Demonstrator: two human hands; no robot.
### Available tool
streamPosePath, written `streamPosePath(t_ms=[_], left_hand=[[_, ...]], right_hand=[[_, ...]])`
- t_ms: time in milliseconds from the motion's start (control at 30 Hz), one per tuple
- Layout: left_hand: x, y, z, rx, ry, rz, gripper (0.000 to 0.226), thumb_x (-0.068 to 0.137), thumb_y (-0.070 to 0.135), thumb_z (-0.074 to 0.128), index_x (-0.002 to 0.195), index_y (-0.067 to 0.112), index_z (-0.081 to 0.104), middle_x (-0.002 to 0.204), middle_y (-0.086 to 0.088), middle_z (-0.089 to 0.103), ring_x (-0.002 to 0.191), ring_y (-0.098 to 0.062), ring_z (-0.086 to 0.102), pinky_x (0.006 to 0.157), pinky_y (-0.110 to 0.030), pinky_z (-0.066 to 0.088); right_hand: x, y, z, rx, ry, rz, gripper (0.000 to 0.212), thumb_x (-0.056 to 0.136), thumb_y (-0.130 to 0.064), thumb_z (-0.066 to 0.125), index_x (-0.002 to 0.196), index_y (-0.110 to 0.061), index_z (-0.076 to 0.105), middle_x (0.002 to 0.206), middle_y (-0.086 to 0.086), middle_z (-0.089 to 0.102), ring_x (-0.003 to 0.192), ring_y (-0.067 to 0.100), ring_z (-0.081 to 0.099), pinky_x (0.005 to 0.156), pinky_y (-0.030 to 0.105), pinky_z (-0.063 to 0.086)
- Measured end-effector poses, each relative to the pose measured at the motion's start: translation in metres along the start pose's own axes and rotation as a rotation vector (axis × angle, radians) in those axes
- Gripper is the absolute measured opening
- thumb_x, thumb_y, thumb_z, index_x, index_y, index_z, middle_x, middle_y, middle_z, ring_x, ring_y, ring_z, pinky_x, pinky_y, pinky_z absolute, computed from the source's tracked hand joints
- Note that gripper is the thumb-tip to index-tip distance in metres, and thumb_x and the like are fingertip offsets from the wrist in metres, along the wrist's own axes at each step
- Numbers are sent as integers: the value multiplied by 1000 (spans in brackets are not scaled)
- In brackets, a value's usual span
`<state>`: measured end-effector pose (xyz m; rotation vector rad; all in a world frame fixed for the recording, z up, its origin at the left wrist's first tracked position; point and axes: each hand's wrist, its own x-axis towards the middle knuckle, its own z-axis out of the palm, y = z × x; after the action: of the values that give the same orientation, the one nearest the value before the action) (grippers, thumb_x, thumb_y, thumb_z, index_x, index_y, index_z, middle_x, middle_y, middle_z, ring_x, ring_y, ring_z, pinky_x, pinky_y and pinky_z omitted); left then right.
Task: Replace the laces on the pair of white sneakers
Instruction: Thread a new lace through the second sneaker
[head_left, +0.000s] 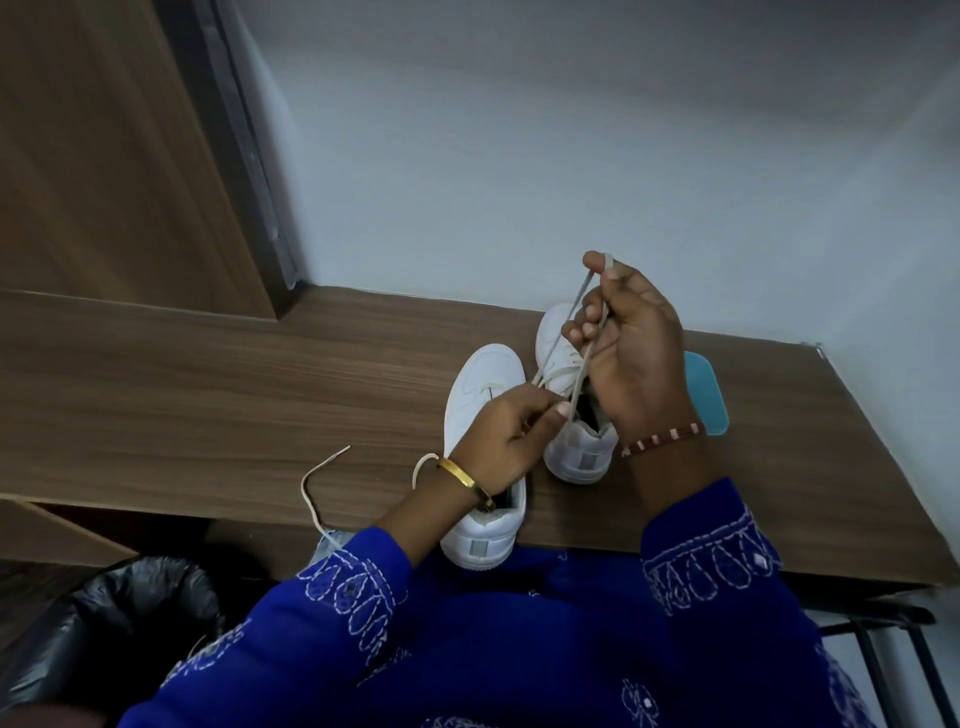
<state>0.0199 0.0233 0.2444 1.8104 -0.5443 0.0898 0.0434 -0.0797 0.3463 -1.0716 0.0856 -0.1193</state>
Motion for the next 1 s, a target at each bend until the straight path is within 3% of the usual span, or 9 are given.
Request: streamPosePath(t_ms=[100, 167, 267, 467, 633, 767, 833, 900, 1000], left_hand=[[-1, 4, -1, -285, -45, -185, 34, 98, 17, 40, 71, 17, 60, 64, 11, 63, 64, 2, 56, 64, -10, 42], [0, 5, -3, -380, -75, -258, 30, 97, 24, 39, 78, 15, 62, 69, 7, 64, 62, -1, 57, 63, -12, 45], [1, 7, -4, -330, -161, -269, 14, 94, 11, 50, 89, 10, 62, 75, -1, 64, 67, -4, 60, 66, -15, 48], [0, -1, -2, -176, -150, -280, 21, 91, 13, 56, 73, 22, 64, 57, 9, 59, 56, 1, 55, 62, -19, 47], [-1, -13, -17, -52, 69, -252, 23, 93, 10, 52, 77, 15, 69, 71, 9, 63, 57, 4, 53, 63, -19, 43], [-3, -21, -29, 40, 96, -251, 20, 87, 25, 57, 70, 23, 67, 71, -4, 68, 70, -21, 62, 68, -31, 47], [-5, -24, -36, 112, 72, -228, 17, 86, 22, 63, 71, 17, 69, 73, -5, 69, 71, -19, 63, 68, -30, 47], [-6, -26, -41, 169, 47, -203, 18, 82, 24, 68, 71, 11, 71, 74, -7, 70, 68, -18, 62, 65, -28, 45], [-8, -26, -46, 194, 48, -179, 22, 80, 27, 69, 68, 9, 70, 68, -3, 66, 63, -13, 58, 60, -25, 42]], right_hand=[[1, 2, -11, 27, 61, -20, 24, 97, -4, 38, 90, -10, 60, 47, -3, 44, 43, 7, 37, 46, 20, 36], [1, 3, -19, 59, 86, -16, 24, 97, -3, 37, 90, -10, 59, 49, -3, 44, 45, 7, 39, 47, 20, 37], [1, 9, -25, 80, 106, 0, 25, 98, -4, 35, 89, -11, 57, 47, -5, 43, 46, 6, 41, 48, 19, 40], [-2, 18, -29, 75, 158, 33, 26, 96, -1, 36, 82, -9, 56, 50, -3, 48, 42, 6, 41, 46, 19, 37], [-11, 21, -54, -276, 209, 128, 12, 93, -4, 48, 84, -6, 55, 61, 5, 52, 52, 13, 49, 49, 21, 48], [-24, 38, -75, -698, 194, 290, 16, 92, -10, 52, 105, -2, 57, 78, 12, 64, 64, 19, 61, 61, 29, 55], [-27, 47, -79, -928, 278, 174, 25, 89, -14, 59, 111, -4, 54, 95, 14, 63, 71, 19, 61, 63, 29, 54], [-32, 52, -74, -1054, 352, -124, 36, 83, -13, 64, 116, -7, 50, 111, 13, 54, 88, 23, 59, 75, 36, 54], [-44, 56, -58, -1142, 256, -514, 45, 80, -8, 61, 123, -2, 47, 119, 14, 45, 109, 24, 48, 93, 33, 44]])
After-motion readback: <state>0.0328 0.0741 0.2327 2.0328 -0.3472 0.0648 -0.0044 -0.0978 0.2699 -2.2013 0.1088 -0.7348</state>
